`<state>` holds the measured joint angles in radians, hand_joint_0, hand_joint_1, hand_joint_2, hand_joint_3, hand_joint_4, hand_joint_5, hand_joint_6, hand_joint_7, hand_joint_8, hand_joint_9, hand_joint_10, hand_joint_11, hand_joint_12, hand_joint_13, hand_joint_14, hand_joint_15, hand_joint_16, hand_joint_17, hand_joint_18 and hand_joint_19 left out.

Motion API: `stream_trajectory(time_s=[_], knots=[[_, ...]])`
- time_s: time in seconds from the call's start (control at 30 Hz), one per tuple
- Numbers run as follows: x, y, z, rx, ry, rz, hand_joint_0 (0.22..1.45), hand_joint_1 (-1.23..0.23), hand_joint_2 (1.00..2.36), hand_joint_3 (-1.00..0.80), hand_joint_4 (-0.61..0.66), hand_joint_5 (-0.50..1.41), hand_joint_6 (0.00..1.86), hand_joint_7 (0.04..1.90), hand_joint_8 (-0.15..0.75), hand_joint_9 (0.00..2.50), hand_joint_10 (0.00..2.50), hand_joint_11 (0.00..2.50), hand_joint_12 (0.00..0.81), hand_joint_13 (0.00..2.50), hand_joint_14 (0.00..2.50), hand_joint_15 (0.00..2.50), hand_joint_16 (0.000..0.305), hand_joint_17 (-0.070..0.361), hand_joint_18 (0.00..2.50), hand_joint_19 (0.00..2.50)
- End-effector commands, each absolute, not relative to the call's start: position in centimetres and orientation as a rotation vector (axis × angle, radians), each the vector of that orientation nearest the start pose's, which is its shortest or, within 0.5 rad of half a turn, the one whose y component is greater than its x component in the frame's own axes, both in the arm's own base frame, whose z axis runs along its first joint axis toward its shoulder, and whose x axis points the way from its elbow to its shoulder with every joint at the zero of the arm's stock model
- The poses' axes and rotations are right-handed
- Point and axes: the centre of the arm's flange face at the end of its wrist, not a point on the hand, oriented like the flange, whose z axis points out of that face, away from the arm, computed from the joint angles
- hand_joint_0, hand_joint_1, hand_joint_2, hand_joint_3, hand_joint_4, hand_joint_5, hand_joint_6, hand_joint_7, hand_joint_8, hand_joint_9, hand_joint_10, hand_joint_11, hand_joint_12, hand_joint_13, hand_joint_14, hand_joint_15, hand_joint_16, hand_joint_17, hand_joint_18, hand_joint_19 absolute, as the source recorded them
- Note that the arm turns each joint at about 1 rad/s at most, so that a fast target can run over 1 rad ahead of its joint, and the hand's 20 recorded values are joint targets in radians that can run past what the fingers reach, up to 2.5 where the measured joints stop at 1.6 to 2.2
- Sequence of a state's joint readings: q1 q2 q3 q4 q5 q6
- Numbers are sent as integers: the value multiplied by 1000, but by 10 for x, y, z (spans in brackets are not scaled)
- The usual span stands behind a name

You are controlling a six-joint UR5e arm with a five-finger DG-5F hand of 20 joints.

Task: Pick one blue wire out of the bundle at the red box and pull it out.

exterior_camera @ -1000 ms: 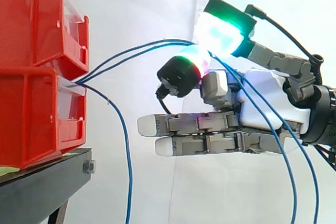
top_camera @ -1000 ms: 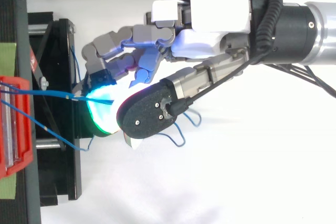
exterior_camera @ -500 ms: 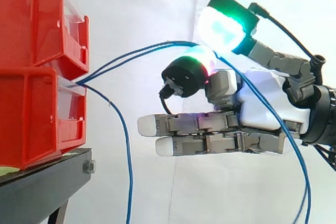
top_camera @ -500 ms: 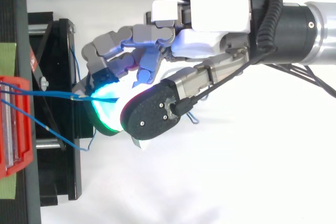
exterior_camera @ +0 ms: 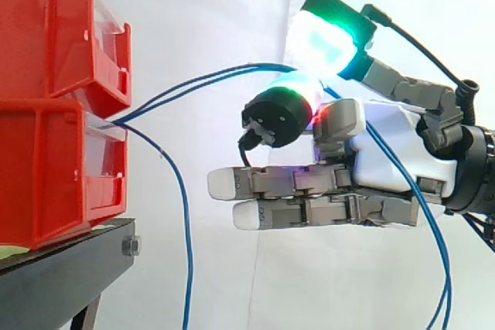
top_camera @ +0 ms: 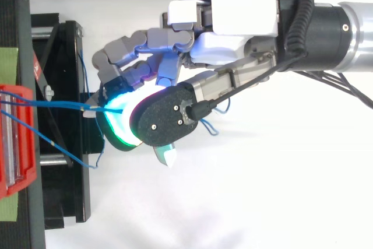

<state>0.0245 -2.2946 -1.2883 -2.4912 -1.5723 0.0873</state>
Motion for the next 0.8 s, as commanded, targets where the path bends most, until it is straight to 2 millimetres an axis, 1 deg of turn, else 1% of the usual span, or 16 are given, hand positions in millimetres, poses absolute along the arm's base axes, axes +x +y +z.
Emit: stream_trajectory(time_s=[0.0, 0.1, 0.2, 0.23, 0.27, 0.33, 0.43, 0.5, 0.53, 0.6, 0.63, 0.67, 0.73, 0.77], knots=[[757, -115, 237, 1100, 1034, 1392, 565, -641, 1016, -287, 164, 16, 571, 1601, 204, 1348, 29, 717, 363, 497, 11, 264, 54, 122, 295, 422], [757, -115, 236, 1102, 1034, 1390, 568, -700, 1017, -265, 141, 3, 643, 1528, 221, 1348, 30, 765, 360, 506, 12, 278, 54, 121, 301, 423], [758, -115, 237, 1099, 1034, 1390, 564, -725, 1018, -240, 112, -10, 691, 1505, 225, 1334, 31, 816, 364, 512, 13, 305, 53, 120, 306, 428], [757, -115, 236, 1102, 1034, 1390, 563, -738, 1018, -233, 94, -27, 741, 1429, 229, 1309, 32, 842, 368, 510, 13, 317, 53, 120, 305, 418], [757, -115, 237, 1100, 1033, 1391, 561, -746, 1018, -228, 89, -36, 761, 1399, 234, 1294, 31, 855, 371, 504, 15, 313, 54, 121, 299, 416], [757, -115, 236, 1101, 1035, 1389, 560, -792, 1018, -233, 103, -69, 805, 1353, 246, 1238, 32, 884, 376, 467, 13, 314, 55, 124, 277, 404], [757, -115, 236, 1100, 1033, 1391, 573, -876, 1017, -248, 128, -116, 841, 1340, 251, 1115, 33, 950, 387, 391, 12, 295, 57, 129, 242, 373], [757, -115, 236, 1099, 1034, 1390, 576, -881, 1016, -276, 133, -125, 844, 1325, 252, 1093, 32, 960, 387, 369, 12, 290, 58, 130, 230, 373], [757, -115, 236, 1099, 1034, 1390, 557, -878, 1014, -314, 136, -127, 844, 1317, 253, 1090, 32, 960, 391, 360, 12, 286, 59, 132, 230, 372], [758, -115, 237, 1099, 1032, 1391, 502, -815, 1005, -430, 155, -120, 835, 1242, 259, 1104, 31, 934, 406, 369, 12, 284, 62, 139, 242, 382], [757, -115, 236, 1100, 1033, 1391, 481, -737, 1003, -464, 162, -109, 809, 1244, 261, 1113, 30, 910, 416, 375, 12, 281, 63, 143, 249, 393], [757, -115, 236, 1099, 1034, 1390, 476, -688, 1002, -476, 171, -95, 780, 1258, 258, 1122, 31, 873, 417, 376, 12, 277, 64, 144, 250, 401], [758, -115, 237, 1098, 1033, 1392, 491, -530, 1002, -468, 154, -58, 707, 1307, 240, 1145, 28, 786, 410, 383, 11, 271, 63, 141, 251, 425], [757, -115, 236, 1101, 1036, 1391, 502, -461, 1003, -454, 144, -40, 658, 1387, 233, 1149, 29, 747, 404, 384, 11, 268, 62, 139, 244, 437]])
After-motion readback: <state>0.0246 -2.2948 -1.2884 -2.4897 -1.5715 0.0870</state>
